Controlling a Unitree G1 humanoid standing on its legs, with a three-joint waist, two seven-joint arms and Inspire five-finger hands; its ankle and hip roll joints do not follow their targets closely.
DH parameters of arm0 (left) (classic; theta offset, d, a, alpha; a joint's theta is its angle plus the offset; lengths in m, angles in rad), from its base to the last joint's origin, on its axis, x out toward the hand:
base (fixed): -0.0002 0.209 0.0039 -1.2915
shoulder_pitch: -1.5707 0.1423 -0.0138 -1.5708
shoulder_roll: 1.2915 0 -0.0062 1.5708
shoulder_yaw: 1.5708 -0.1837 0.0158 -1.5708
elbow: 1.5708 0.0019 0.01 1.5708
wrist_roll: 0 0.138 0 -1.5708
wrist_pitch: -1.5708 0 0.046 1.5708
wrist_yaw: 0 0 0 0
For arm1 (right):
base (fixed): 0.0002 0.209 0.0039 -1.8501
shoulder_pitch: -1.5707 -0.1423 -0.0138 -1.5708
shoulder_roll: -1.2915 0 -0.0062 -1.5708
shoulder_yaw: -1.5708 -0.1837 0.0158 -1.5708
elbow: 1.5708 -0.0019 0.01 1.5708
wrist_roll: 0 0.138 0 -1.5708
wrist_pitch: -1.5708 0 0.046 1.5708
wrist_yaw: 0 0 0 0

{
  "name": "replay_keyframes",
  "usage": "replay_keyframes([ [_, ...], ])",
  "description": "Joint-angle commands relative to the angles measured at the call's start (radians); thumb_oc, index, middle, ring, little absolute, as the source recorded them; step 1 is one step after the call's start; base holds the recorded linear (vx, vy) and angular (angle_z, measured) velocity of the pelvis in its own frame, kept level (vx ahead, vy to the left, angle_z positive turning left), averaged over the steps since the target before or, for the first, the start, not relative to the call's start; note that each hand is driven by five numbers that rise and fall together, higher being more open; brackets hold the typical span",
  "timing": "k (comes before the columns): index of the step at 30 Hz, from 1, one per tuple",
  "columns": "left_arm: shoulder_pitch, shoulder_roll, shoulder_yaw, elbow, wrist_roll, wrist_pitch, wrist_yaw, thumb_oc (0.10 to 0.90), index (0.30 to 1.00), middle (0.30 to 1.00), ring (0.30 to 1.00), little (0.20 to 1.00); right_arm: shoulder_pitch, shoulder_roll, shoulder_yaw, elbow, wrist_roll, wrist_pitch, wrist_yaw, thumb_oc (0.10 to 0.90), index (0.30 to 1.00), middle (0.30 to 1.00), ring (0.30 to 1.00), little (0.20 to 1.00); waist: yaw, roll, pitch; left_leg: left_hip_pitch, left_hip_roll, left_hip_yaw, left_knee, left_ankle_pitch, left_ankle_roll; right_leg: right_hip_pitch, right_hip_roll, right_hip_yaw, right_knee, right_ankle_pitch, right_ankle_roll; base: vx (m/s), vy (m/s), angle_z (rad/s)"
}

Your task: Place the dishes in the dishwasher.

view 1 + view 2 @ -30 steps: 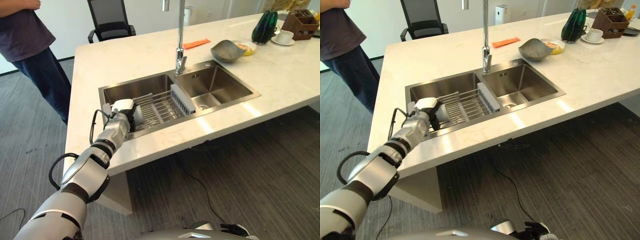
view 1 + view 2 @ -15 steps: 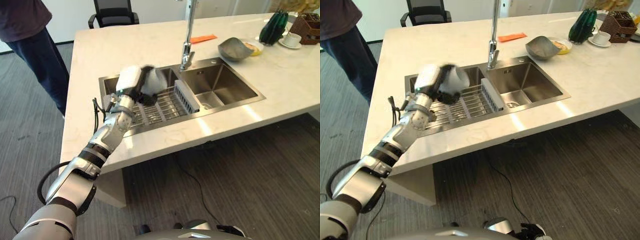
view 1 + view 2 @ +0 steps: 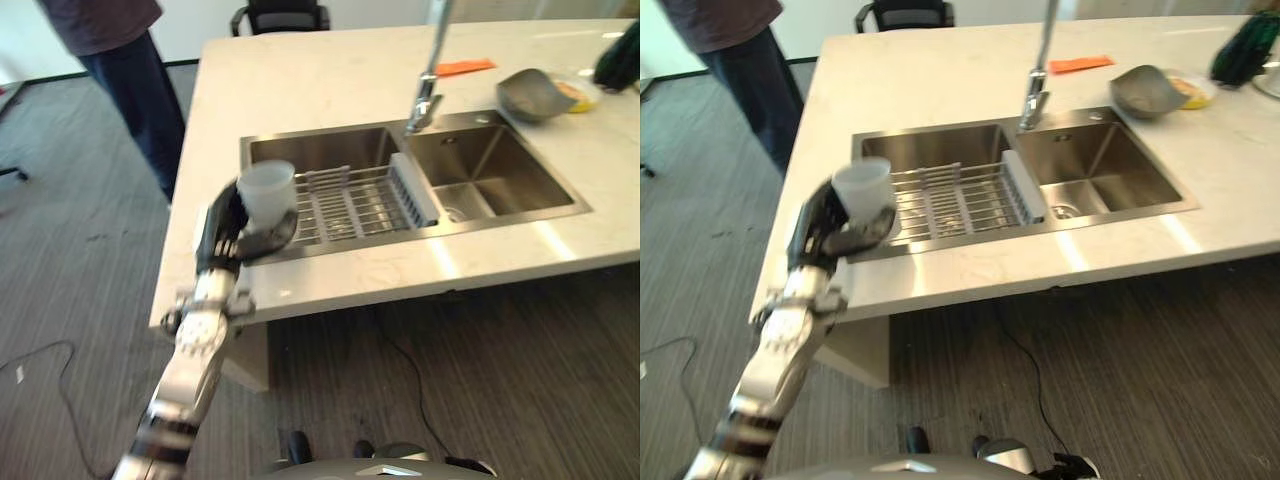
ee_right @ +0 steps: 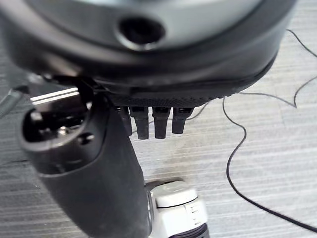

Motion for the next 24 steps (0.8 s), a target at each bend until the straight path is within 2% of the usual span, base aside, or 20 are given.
replay_keyframes([
  [1,-0.259,0.020,0.115,-0.020,-0.048,-0.127,0.015,0.400,0.300,0.300,0.300,0.300,-0.068,0.004,0.020,0.075,-0.072,-0.006,0.001,0.800,0.900,0.900,0.900,0.900,0.029,0.009,-0.006,0.069,0.049,-0.042,0.089,-0.135,-0.093,-0.076,-0.044,-0.049,0.019,-0.032,0.061,-0.05,-0.185,0.56],
  [3,-0.162,-0.002,0.197,-0.087,-0.074,-0.165,0.034,0.400,0.300,0.300,0.300,0.300,-0.087,-0.038,0.022,0.068,-0.110,-0.016,-0.027,0.800,0.900,0.900,0.900,0.900,0.102,0.013,0.030,-0.017,0.040,-0.116,0.193,-0.078,-0.130,-0.065,-0.052,-0.115,0.015,-0.038,0.040,-0.08,-0.232,0.71],
  [5,-0.132,-0.004,0.241,-0.111,-0.046,-0.189,0.070,0.400,0.300,0.300,0.300,0.300,-0.093,-0.064,0.012,0.070,-0.120,-0.014,-0.044,0.800,0.900,0.900,0.900,0.900,0.148,0.024,0.045,-0.061,0.035,-0.137,0.178,-0.039,-0.140,-0.058,-0.059,-0.162,0.015,-0.060,0.041,-0.03,-0.115,1.03],
  [7,-0.129,-0.011,0.241,-0.119,-0.044,-0.194,0.081,0.400,0.300,0.300,0.300,0.300,-0.096,-0.072,0.005,0.074,-0.121,-0.014,-0.046,0.800,0.900,0.900,0.900,0.900,0.154,0.019,0.041,-0.087,0.025,-0.145,0.158,-0.038,-0.140,-0.068,-0.070,-0.192,0.015,-0.064,0.044,-0.06,-0.073,0.70],
  [10,-0.151,-0.015,0.230,-0.137,-0.028,-0.206,0.113,0.400,0.300,0.300,0.300,0.300,-0.098,-0.090,-0.005,0.077,-0.119,-0.026,-0.062,0.800,0.900,0.900,0.900,0.900,0.183,0.015,0.043,-0.144,0.040,-0.131,0.098,0.017,-0.152,-0.092,-0.074,-0.269,0.015,-0.064,0.047,-0.12,-0.139,0.83],
  [11,-0.162,-0.017,0.225,-0.136,-0.027,-0.207,0.119,0.400,0.300,0.300,0.300,0.300,-0.096,-0.090,-0.008,0.072,-0.111,-0.032,-0.064,0.800,0.900,0.900,0.900,0.900,0.178,0.010,0.048,-0.150,0.057,-0.104,0.110,0.014,-0.156,-0.102,-0.079,-0.297,0.016,-0.061,0.046,-0.30,-0.128,1.20],
  [12,-0.174,-0.017,0.220,-0.138,-0.021,-0.212,0.122,0.400,0.300,0.300,0.300,0.300,-0.099,-0.092,-0.015,0.065,-0.104,-0.041,-0.064,0.800,0.900,0.900,0.900,0.900,0.161,0.000,0.049,-0.137,0.101,-0.040,0.179,-0.010,-0.158,-0.124,-0.088,-0.341,0.023,-0.055,0.042,-0.40,-0.097,1.46],
  [15,-0.179,-0.012,0.210,-0.139,0.012,-0.211,0.097,0.400,0.300,0.300,0.300,0.300,-0.078,-0.080,-0.044,0.067,-0.077,-0.047,-0.074,0.800,0.900,0.900,0.900,0.900,0.133,-0.017,0.029,-0.044,0.198,0.042,0.273,-0.069,-0.172,-0.151,-0.110,-0.464,0.028,-0.058,0.029,-0.34,-0.049,1.97],
  [16,-0.179,-0.012,0.209,-0.139,0.012,-0.212,0.097,0.400,0.300,0.300,0.300,0.300,-0.077,-0.079,-0.045,0.067,-0.077,-0.048,-0.074,0.800,0.900,0.900,0.900,0.900,0.130,-0.017,0.030,-0.048,0.197,0.038,0.274,-0.066,-0.172,-0.150,-0.110,-0.469,0.026,-0.054,0.028,-0.31,0.094,1.86],
  [17,-0.181,-0.009,0.206,-0.132,0.015,-0.214,0.088,0.400,0.300,0.300,0.300,0.300,-0.050,-0.061,-0.065,0.070,-0.052,-0.050,-0.070,0.800,0.900,0.900,0.900,0.900,0.104,-0.019,0.009,0.051,0.292,0.103,0.281,-0.063,-0.201,-0.158,-0.126,-0.557,0.035,-0.051,0.026,-0.20,0.075,1.70],
  [18,-0.179,-0.009,0.206,-0.132,0.015,-0.214,0.087,0.400,0.300,0.300,0.300,0.300,-0.048,-0.061,-0.065,0.069,-0.052,-0.050,-0.070,0.800,0.900,0.900,0.900,0.900,0.101,-0.018,0.012,0.058,0.294,0.100,0.275,-0.060,-0.203,-0.151,-0.124,-0.562,0.034,-0.053,0.026,-0.27,0.144,1.13],
  [19,-0.187,-0.011,0.198,-0.130,0.010,-0.217,0.086,0.400,0.300,0.300,0.300,0.300,-0.036,-0.049,-0.073,0.062,-0.041,-0.050,-0.067,0.800,0.900,0.900,0.900,0.900,0.081,-0.023,-0.003,0.107,0.340,0.138,0.254,-0.048,-0.224,-0.156,-0.142,-0.612,0.042,-0.039,0.031,-0.07,0.062,0.48],
  [20,-0.187,-0.011,0.198,-0.130,0.010,-0.217,0.086,0.400,0.300,0.300,0.300,0.300,-0.036,-0.049,-0.073,0.062,-0.041,-0.050,-0.067,0.800,0.900,0.900,0.900,0.900,0.081,-0.023,-0.003,0.107,0.340,0.138,0.254,-0.048,-0.224,-0.156,-0.142,-0.612,0.042,-0.039,0.031,-0.20,0.173,1.46],
  [21,-0.207,-0.014,0.193,-0.122,0.013,-0.215,0.087,0.400,0.300,0.300,0.300,0.300,-0.026,-0.041,-0.081,0.058,-0.022,-0.050,-0.061,0.800,0.900,0.900,0.900,0.900,0.061,-0.019,-0.022,0.159,0.386,0.183,0.223,-0.046,-0.261,-0.164,-0.165,-0.653,0.050,-0.042,0.040,-0.12,0.105,1.20],
  [22,-0.207,-0.014,0.193,-0.122,0.013,-0.215,0.087,0.400,0.300,0.300,0.300,0.300,-0.026,-0.041,-0.081,0.058,-0.022,-0.050,-0.061,0.800,0.900,0.900,0.900,0.900,0.061,-0.019,-0.022,0.159,0.386,0.183,0.223,-0.046,-0.261,-0.164,-0.165,-0.653,0.050,-0.042,0.040,-0.27,0.268,1.61],
  [23,-0.213,-0.013,0.194,-0.114,0.031,-0.211,0.090,0.400,0.300,0.300,0.300,0.300,-0.034,-0.036,-0.083,0.044,0.001,-0.051,-0.055,0.800,0.900,0.900,0.900,0.900,0.054,-0.010,-0.037,0.182,0.380,0.195,0.196,-0.069,-0.271,-0.186,-0.191,-0.702,0.057,-0.021,0.052,-0.31,0.349,1.34],
  [24,-0.248,0.002,0.177,-0.111,0.066,-0.191,0.090,0.400,0.300,0.300,0.300,0.300,-0.038,-0.035,-0.098,0.036,0.037,-0.058,-0.064,0.800,0.900,0.900,0.900,0.900,0.040,-0.017,-0.038,0.150,0.382,0.263,0.130,-0.109,-0.262,-0.203,-0.239,-0.747,0.073,0.033,0.083,-0.31,0.349,1.34],
])
